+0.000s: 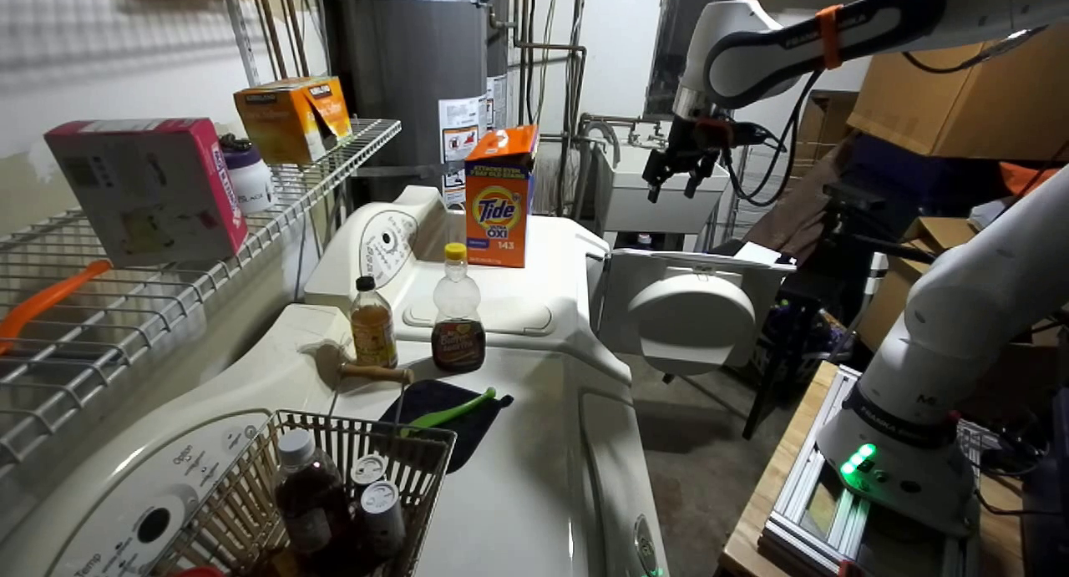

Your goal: Close the washing machine door

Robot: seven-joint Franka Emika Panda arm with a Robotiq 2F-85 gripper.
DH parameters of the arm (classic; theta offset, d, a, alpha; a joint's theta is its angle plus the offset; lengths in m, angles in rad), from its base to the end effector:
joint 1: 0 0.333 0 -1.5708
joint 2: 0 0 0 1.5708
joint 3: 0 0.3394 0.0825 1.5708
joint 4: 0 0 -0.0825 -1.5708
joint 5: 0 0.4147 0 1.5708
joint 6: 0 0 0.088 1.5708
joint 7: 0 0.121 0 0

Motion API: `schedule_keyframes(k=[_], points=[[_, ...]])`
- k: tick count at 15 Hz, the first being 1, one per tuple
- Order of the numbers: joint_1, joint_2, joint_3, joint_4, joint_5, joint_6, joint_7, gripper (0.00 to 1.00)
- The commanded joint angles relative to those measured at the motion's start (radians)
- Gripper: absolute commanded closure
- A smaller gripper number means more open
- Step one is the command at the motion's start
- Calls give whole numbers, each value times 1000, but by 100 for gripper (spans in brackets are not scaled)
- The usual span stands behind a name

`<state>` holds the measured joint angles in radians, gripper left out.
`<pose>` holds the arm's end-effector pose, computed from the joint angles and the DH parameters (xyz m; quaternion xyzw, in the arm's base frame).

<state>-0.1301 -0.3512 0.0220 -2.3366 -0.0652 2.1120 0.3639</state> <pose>0.4730 -0.0547 0.4797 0.9731 -0.2190 0.0668 0.0244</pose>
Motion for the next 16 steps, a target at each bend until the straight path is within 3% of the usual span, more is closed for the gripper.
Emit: schedule_keyframes(k=[1, 6, 12, 13, 16], points=[[-44, 113, -65, 54, -18, 84, -15, 0], [-97, 261, -155, 134, -12, 172, 3, 0], [-115, 416, -231, 242, 8, 211, 3, 0], [-103, 355, -228, 182, -3, 206, -11, 0], [-106, 404, -243, 221, -2, 206, -11, 0]])
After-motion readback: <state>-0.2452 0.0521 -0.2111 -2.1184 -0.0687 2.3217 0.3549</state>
